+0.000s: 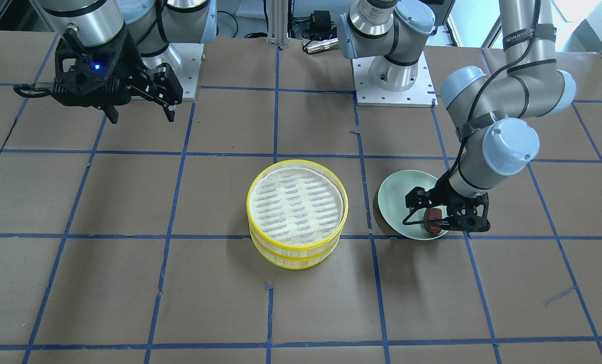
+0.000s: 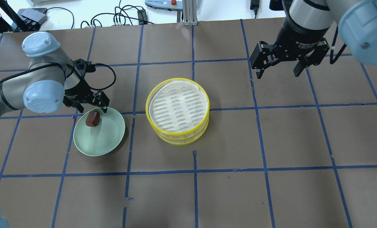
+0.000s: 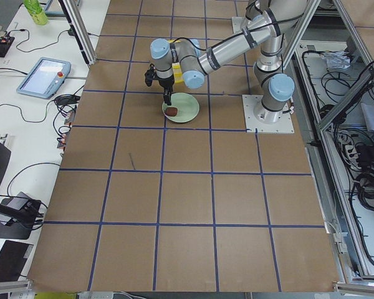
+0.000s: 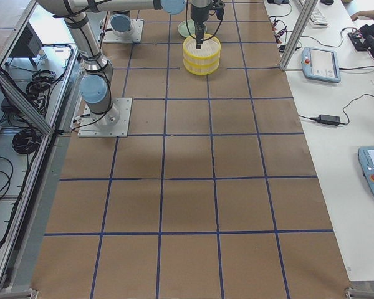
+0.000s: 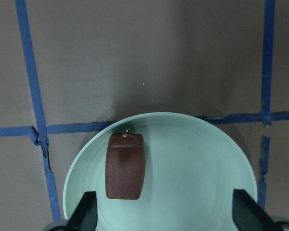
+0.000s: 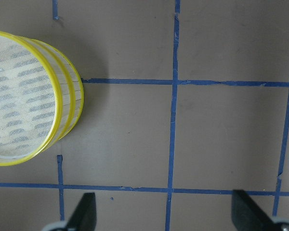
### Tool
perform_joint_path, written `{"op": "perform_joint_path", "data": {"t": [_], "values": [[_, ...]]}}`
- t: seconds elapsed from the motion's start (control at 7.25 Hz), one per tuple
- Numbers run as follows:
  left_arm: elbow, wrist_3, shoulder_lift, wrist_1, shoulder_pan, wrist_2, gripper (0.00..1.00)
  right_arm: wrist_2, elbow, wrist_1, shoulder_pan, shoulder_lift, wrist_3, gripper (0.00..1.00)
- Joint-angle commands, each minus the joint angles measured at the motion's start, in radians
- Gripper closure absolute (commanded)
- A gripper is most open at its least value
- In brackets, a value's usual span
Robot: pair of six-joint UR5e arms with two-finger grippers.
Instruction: Stack buns with steamer
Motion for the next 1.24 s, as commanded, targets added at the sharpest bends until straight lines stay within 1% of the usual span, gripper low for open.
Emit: {"op": "perform_joint_path", "data": {"t": [0.0, 0.14, 0.28, 0.41, 0.55, 0.69, 0.83, 0.97, 1.1], "values": [[-0.024, 0.000, -0.015, 0.019, 0.000, 0.075, 0.07, 0.001, -0.001, 0.000, 0.001, 0.000, 0.001, 0.00], [-0.025, -0.001, -0.024, 0.019, 0.000, 0.077, 0.08, 0.001, -0.003, -0.001, 0.001, 0.000, 0.003, 0.00], [-0.025, 0.002, -0.048, 0.022, 0.000, 0.078, 0.11, 0.001, -0.003, -0.001, 0.001, 0.000, 0.003, 0.00], [-0.025, 0.000, -0.064, 0.024, 0.000, 0.078, 0.24, 0.000, -0.003, 0.000, 0.001, 0.000, 0.003, 0.00], [-0.027, 0.002, -0.071, 0.024, 0.000, 0.083, 0.41, 0.001, -0.003, 0.000, 0.001, 0.000, 0.003, 0.00], [-0.027, 0.002, -0.074, 0.024, 0.000, 0.119, 0.74, 0.000, -0.003, 0.000, 0.001, 0.000, 0.003, 0.00], [-0.022, 0.005, -0.070, 0.024, 0.000, 0.126, 0.94, 0.000, -0.003, 0.000, 0.001, 0.000, 0.003, 0.00], [-0.010, 0.006, -0.056, 0.028, 0.000, 0.126, 0.99, 0.001, -0.004, 0.000, 0.001, 0.000, 0.003, 0.00], [-0.014, 0.006, -0.027, 0.044, -0.006, 0.128, 1.00, 0.001, -0.004, 0.000, 0.001, 0.000, 0.004, 0.00]]}}
